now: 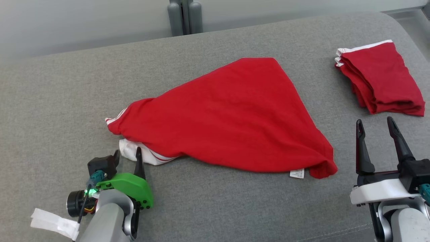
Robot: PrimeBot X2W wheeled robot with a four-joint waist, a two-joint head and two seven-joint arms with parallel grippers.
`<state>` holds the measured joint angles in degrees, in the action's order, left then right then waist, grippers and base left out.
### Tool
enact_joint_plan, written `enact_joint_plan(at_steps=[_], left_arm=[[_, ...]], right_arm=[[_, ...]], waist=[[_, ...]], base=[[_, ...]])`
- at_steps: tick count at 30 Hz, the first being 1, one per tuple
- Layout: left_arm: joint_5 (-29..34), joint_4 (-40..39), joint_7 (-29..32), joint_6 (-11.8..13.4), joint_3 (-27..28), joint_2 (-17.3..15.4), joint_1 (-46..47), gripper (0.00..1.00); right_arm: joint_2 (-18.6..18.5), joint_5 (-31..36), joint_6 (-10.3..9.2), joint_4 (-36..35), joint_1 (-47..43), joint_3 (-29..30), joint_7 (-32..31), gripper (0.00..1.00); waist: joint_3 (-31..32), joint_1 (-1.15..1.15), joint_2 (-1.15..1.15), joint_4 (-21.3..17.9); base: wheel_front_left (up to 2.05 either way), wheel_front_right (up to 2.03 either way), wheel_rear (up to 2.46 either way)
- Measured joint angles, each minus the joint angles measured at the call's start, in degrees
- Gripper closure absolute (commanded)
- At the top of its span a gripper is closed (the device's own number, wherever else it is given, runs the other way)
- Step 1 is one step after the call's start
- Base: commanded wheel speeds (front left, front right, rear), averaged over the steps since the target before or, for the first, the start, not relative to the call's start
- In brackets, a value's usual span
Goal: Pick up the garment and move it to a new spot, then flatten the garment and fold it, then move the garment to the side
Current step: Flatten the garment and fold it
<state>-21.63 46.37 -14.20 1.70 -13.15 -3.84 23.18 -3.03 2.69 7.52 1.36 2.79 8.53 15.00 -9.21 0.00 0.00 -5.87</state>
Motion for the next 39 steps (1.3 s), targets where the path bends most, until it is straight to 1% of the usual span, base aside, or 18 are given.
enact_joint_plan(at_steps=[1,2,5,9,14,20,22,25,29,30,32,33,35,39], left_arm=[[-0.29,0.94,0.00,-0.03,0.10,-0.01,0.51,0.83],[-0.54,1.62,-0.05,-0.23,0.19,0.05,0.86,1.00],[-0.88,2.13,-0.49,-0.79,0.31,0.22,1.18,1.00],[-0.77,0.64,-0.70,-1.59,0.10,0.37,0.92,1.00],[0.79,-7.26,-0.85,-1.67,0.18,0.59,-2.30,1.00],[1.51,-16.04,-0.77,-1.33,-0.79,0.67,-10.37,1.00],[1.51,-19.02,0.63,-1.12,-1.63,0.64,-12.74,1.00],[1.54,-24.02,4.32,-0.15,-2.69,0.37,-16.33,1.00],[1.53,-30.74,10.45,2.63,-3.07,-0.15,-20.62,1.00],[1.51,-32.47,11.56,3.48,-3.00,-0.20,-21.30,1.00],[1.45,-34.61,12.91,4.33,-3.08,-0.29,-21.87,1.00],[1.47,-35.18,13.23,4.64,-3.10,-0.40,-22.04,0.89],[1.52,-35.82,13.55,5.12,-3.10,-0.41,-22.13,0.00],[3.31,-36.37,12.07,6.33,-3.10,-1.01,-21.91,0.00]], right_arm=[[0.02,0.00,0.00,-0.16,0.00,0.13,0.00,0.00],[0.02,0.01,0.00,-0.33,-0.01,0.33,0.00,0.00],[0.03,0.01,0.00,-0.62,-0.07,1.00,0.00,0.00],[0.10,-0.10,0.00,-0.74,-0.08,0.87,0.00,0.00],[0.12,-0.86,0.00,-0.69,-0.28,0.97,0.02,0.00],[0.18,-1.20,0.00,-0.63,-0.97,0.99,0.03,0.00],[0.15,-1.66,0.00,-0.62,-1.01,1.02,0.03,0.00],[0.16,-2.08,0.00,-0.42,-0.96,0.78,0.04,0.00],[0.18,-2.20,0.00,-0.15,-0.34,0.58,0.04,0.00],[0.18,-2.20,0.00,-0.10,-0.10,0.46,0.04,0.00],[0.19,-2.20,0.00,0.10,0.01,0.13,0.04,0.00],[0.19,-2.21,0.00,0.25,0.12,-0.21,0.04,0.00],[0.21,-2.21,0.00,0.46,0.38,-0.53,0.04,0.00],[0.21,-2.24,0.00,0.68,0.52,-0.02,0.04,0.00]], waist=[[-0.30,0.00,0.00,-0.39],[-0.58,0.00,0.00,-0.68],[-0.93,0.00,0.00,-0.87],[-0.61,0.00,0.00,0.13],[0.35,0.00,0.00,2.91],[1.64,0.00,0.00,7.85],[1.95,0.00,0.00,9.53],[2.24,0.00,0.00,12.07],[2.31,0.00,0.00,15.02],[2.26,0.00,0.00,15.62],[2.09,0.00,0.00,16.38],[1.91,0.00,0.00,16.53],[1.71,0.00,0.00,16.37],[1.45,0.00,0.00,14.89]], base=[[0.00,0.00,0.00],[0.00,0.00,0.00],[0.00,0.00,0.00],[0.00,0.00,0.00],[0.00,0.00,0.00],[0.00,0.00,0.00],[0.00,0.00,0.00],[0.00,0.00,0.00],[0.00,0.00,0.00],[0.00,0.00,0.00],[0.00,0.00,0.00],[0.00,0.00,0.00],[0.00,0.00,0.00],[0.00,0.00,0.00]])
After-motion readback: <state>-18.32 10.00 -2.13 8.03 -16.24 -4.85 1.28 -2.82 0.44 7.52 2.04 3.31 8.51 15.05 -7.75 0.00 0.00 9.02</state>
